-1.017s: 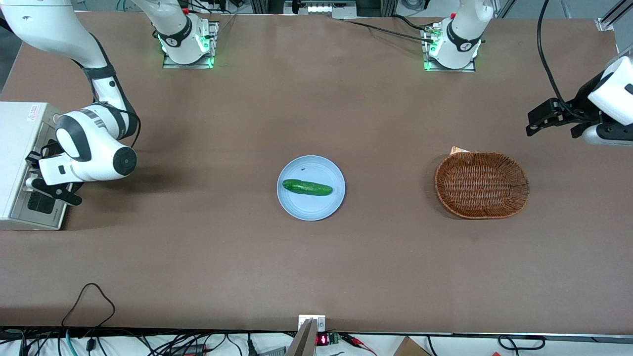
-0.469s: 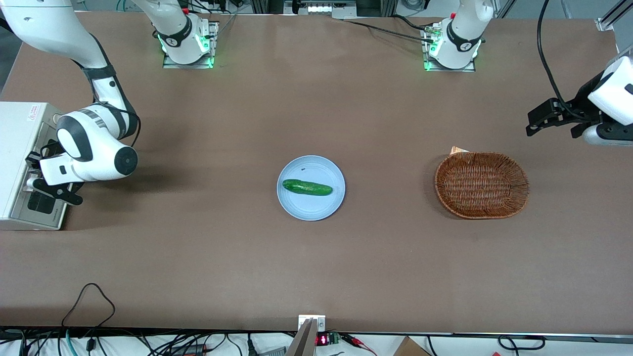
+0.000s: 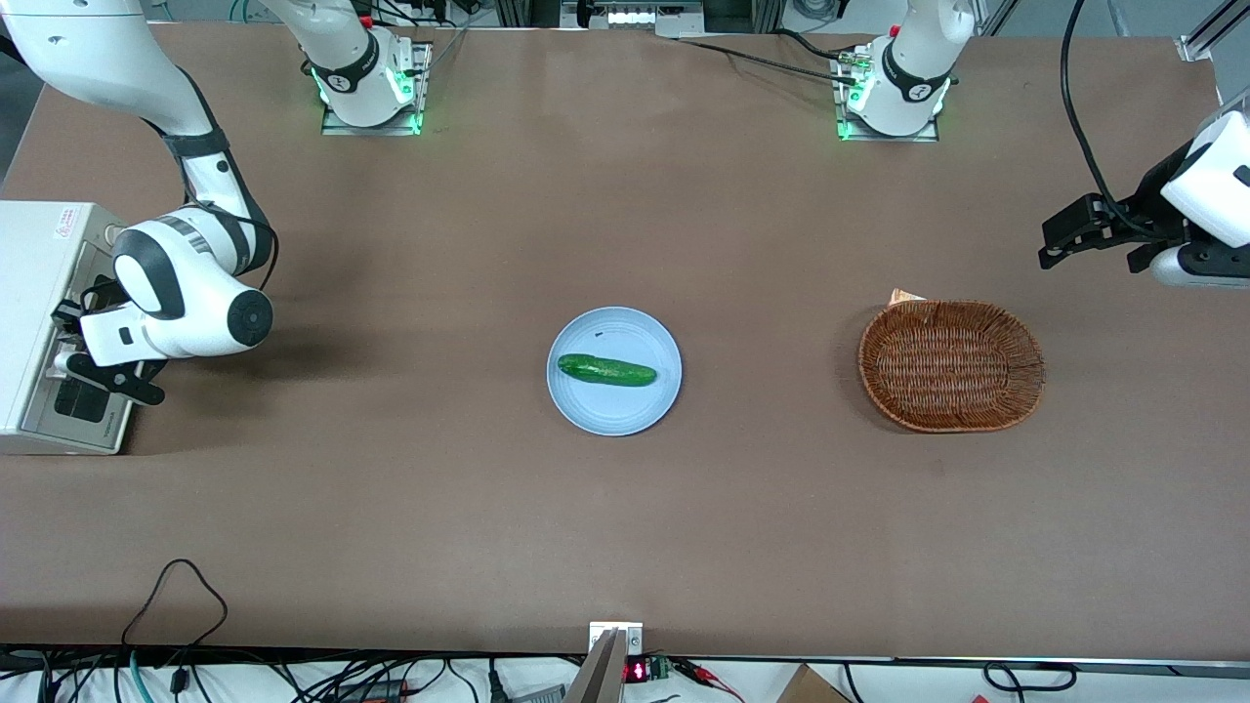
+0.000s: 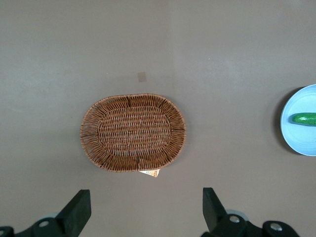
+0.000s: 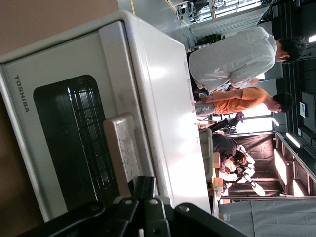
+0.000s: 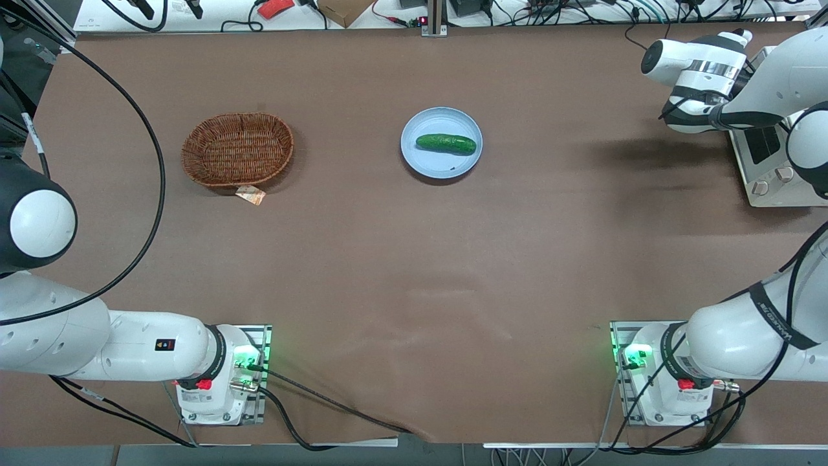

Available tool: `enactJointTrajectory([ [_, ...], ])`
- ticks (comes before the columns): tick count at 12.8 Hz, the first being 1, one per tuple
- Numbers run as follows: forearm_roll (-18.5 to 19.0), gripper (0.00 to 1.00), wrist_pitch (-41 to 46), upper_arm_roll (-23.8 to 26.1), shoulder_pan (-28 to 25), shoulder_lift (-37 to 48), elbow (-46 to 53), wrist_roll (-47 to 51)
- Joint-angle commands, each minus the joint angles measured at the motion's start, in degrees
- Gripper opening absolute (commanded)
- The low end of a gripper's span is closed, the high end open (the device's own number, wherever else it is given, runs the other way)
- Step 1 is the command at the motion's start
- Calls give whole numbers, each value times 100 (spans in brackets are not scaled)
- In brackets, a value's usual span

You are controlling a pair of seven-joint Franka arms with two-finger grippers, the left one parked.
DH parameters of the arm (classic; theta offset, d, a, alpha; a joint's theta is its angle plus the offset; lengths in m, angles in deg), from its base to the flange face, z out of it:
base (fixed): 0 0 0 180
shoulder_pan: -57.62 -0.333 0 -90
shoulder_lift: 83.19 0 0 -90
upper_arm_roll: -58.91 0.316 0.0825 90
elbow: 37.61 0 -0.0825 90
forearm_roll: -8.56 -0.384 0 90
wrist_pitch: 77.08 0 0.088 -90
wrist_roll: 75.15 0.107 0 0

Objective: Open oven door with right arm only
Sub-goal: 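Pull the handle with the right gripper, swinging the door down open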

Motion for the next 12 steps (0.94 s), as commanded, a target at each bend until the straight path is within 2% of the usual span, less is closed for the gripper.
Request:
enactJointTrajectory([
  [1,-45,1,-59,93,12,-101,-53,47],
  [6,-213,2,-59,93,-181,-259,-45,29],
  [8,-406,2,-59,93,-286,-303,-18,38],
  [12,-415,4,-68,93,-410,-549,-1,143],
])
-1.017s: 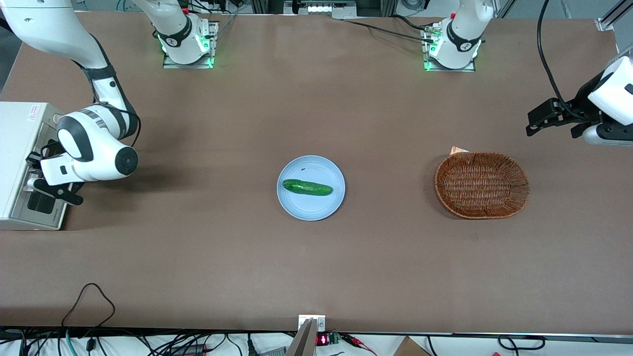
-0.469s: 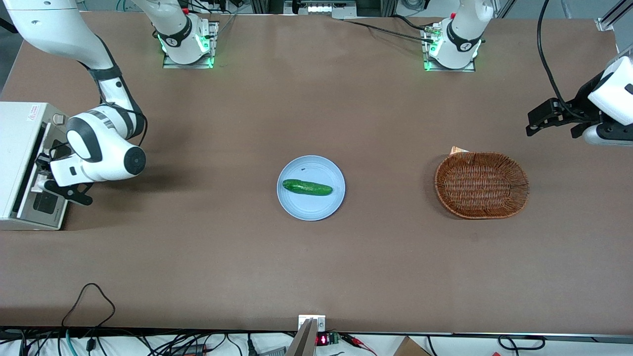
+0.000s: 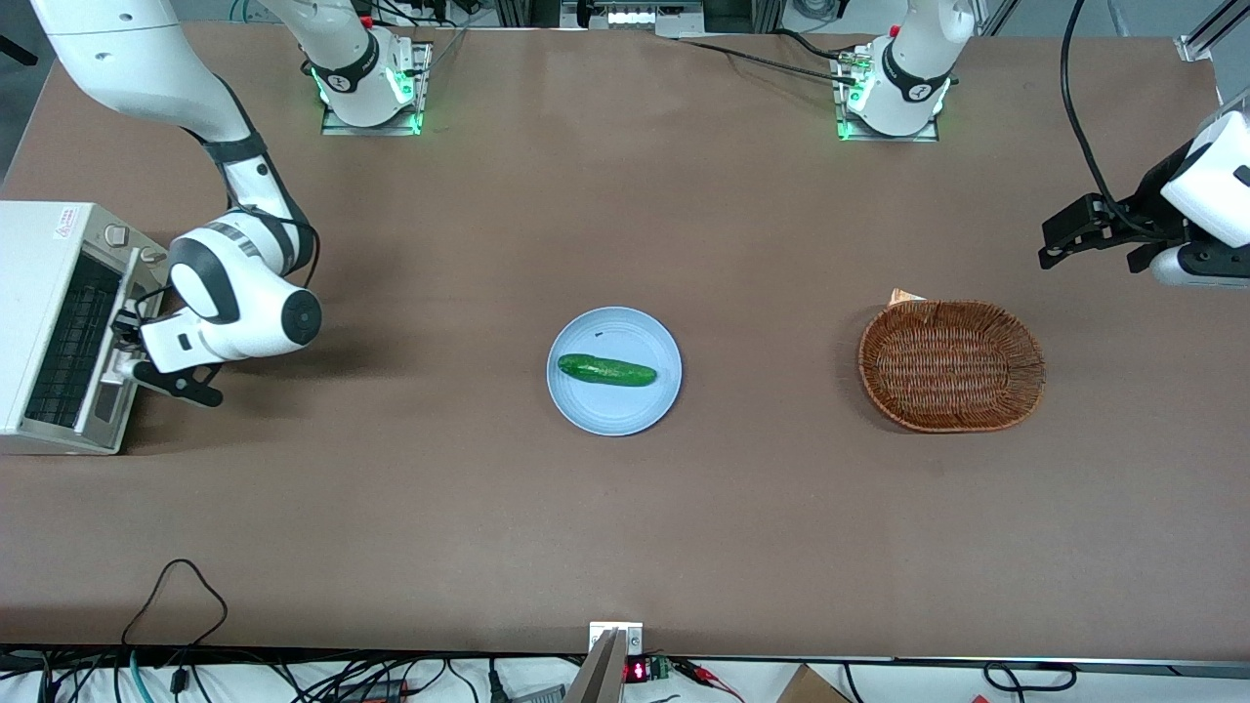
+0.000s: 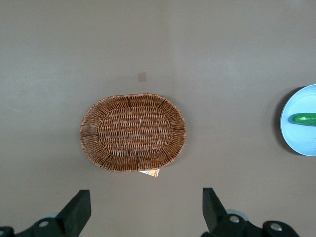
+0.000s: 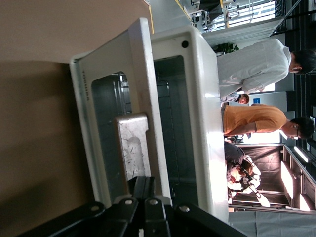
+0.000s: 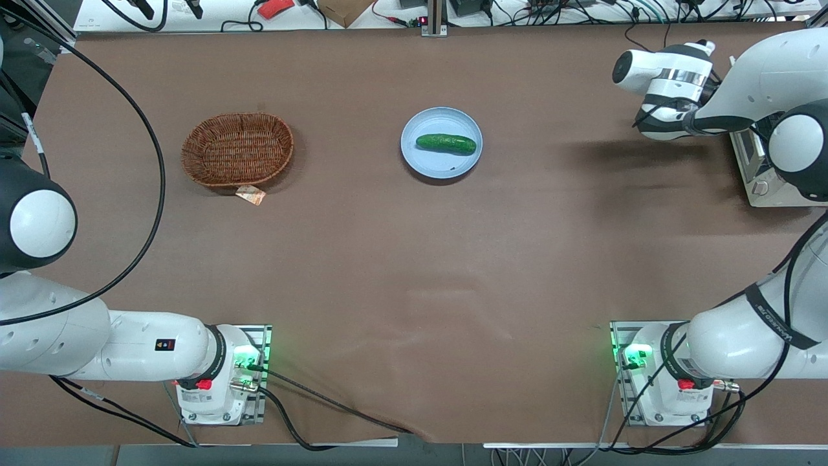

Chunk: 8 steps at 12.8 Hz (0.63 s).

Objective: Open oven door with right arm only
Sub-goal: 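Pull the handle with the right gripper, swinging the door down open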

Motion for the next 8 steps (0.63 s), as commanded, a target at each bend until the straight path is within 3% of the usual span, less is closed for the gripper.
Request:
enactJointTrajectory([
  [1,-105,4,-135,-36,36,-368,55,151],
  [8,-237,3,-284,-36,-61,-579,108,133],
])
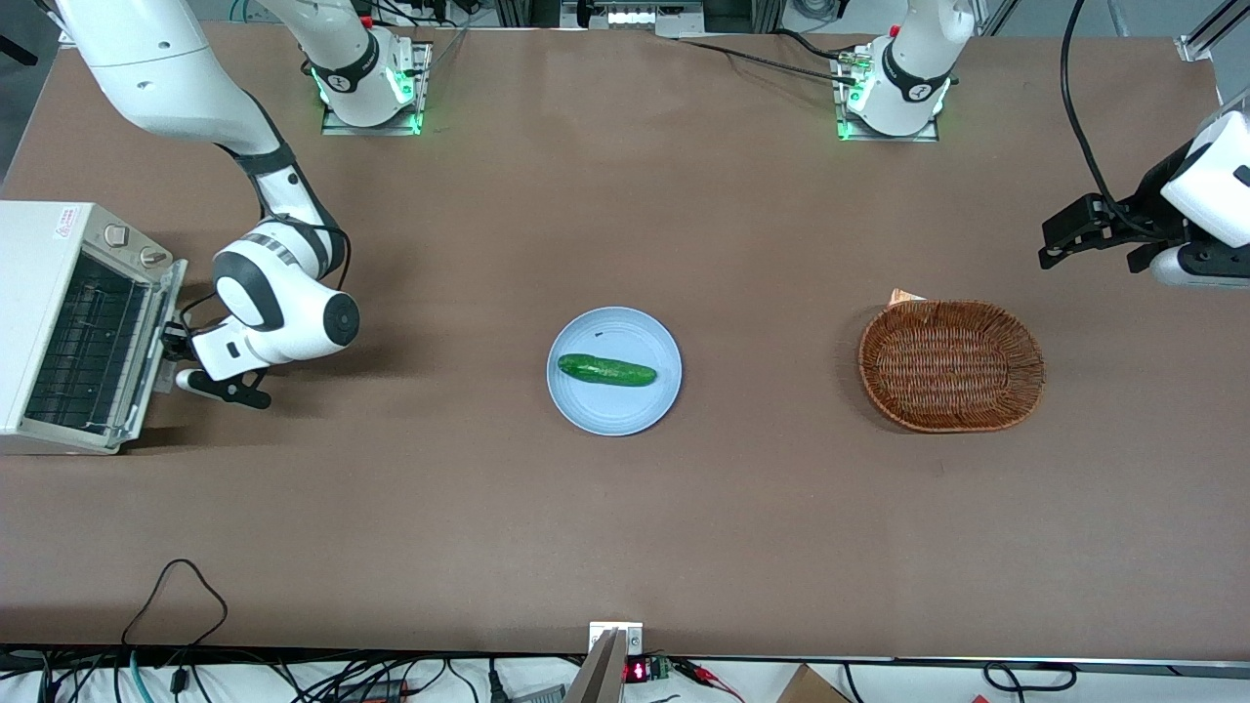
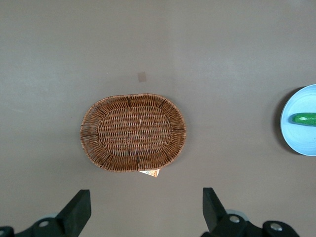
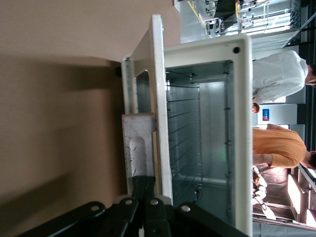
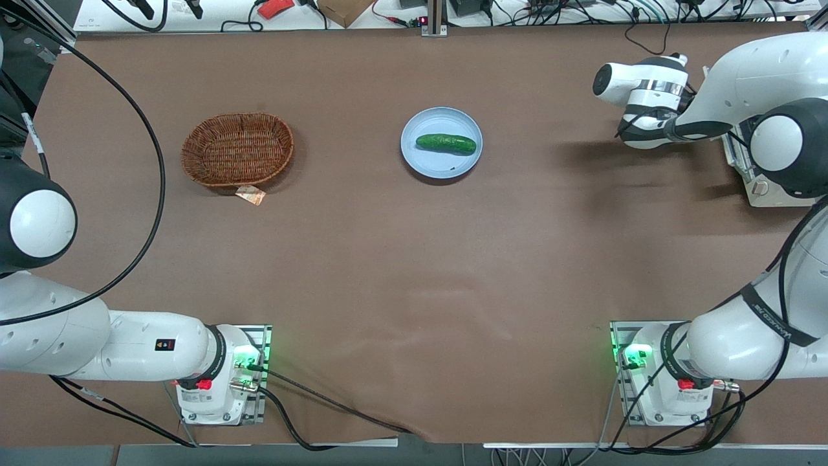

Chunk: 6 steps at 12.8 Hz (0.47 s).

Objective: Open oven door with right arm only
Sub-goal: 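Pull the handle with the right gripper, swinging the door down open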

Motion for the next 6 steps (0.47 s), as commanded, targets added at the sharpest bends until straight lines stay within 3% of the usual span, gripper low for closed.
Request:
enactJointTrajectory([
  [1,-138,3,-205,-108,162,-237,41,106],
  [6,-647,3,-347,-117,-66,-474,277,124],
])
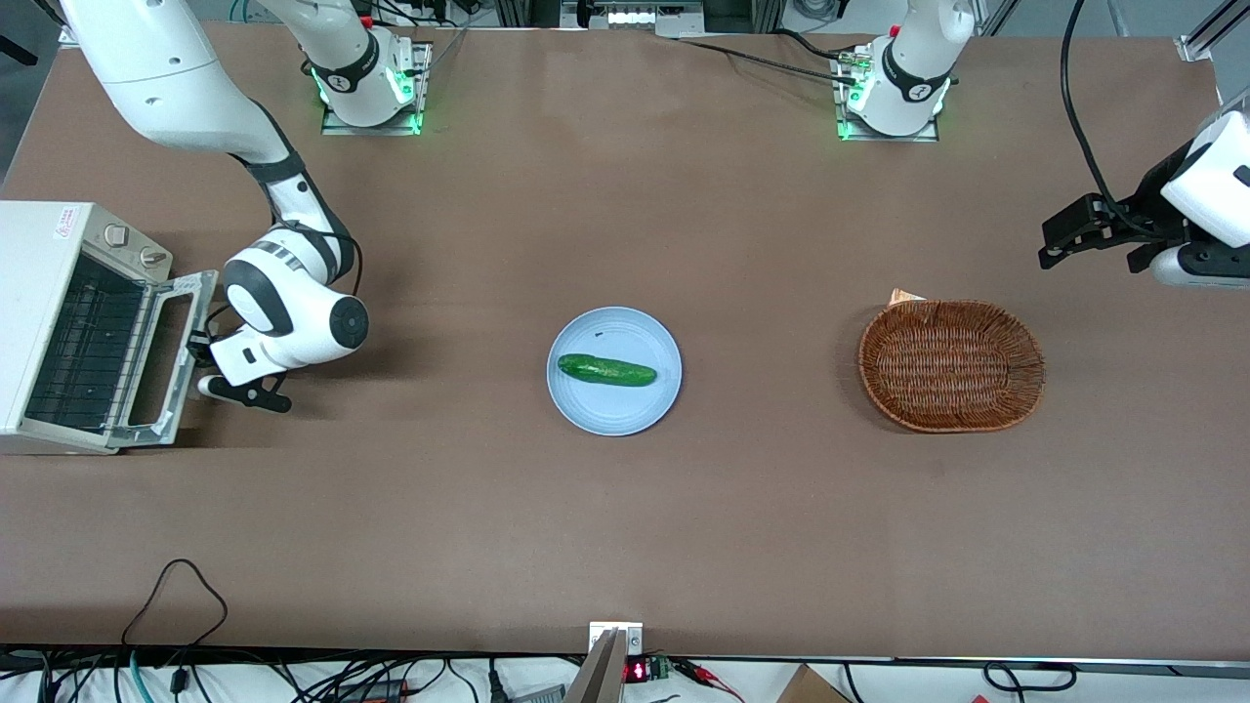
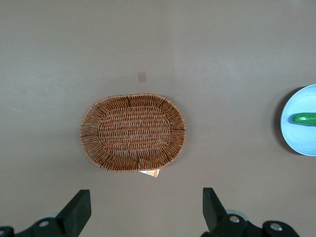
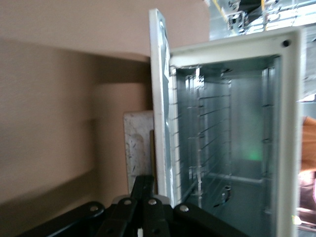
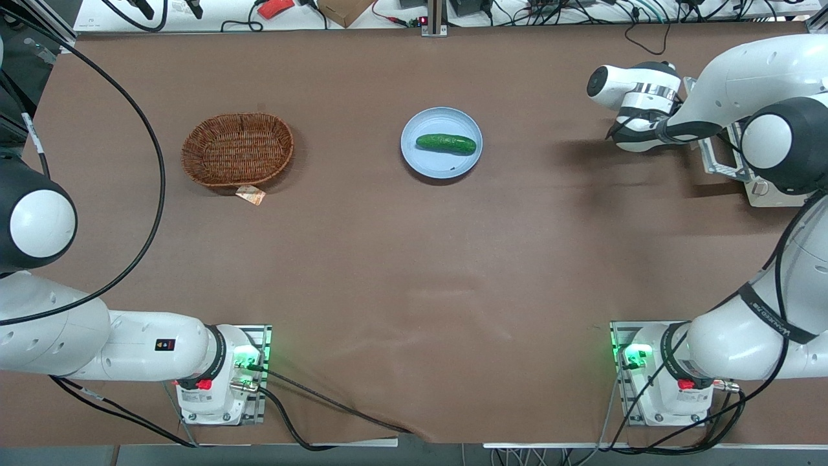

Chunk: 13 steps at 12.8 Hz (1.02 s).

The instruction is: Open oven door with right arm only

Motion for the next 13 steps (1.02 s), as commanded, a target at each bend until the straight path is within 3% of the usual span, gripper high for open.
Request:
enactJointTrajectory([
  [1,-246,3,64,-127,-60,-265,162,91],
  [7,-281,3,-103,-127,-51,-389,162,100],
  [13,-615,3,-340,-127,-51,-424,162,91],
])
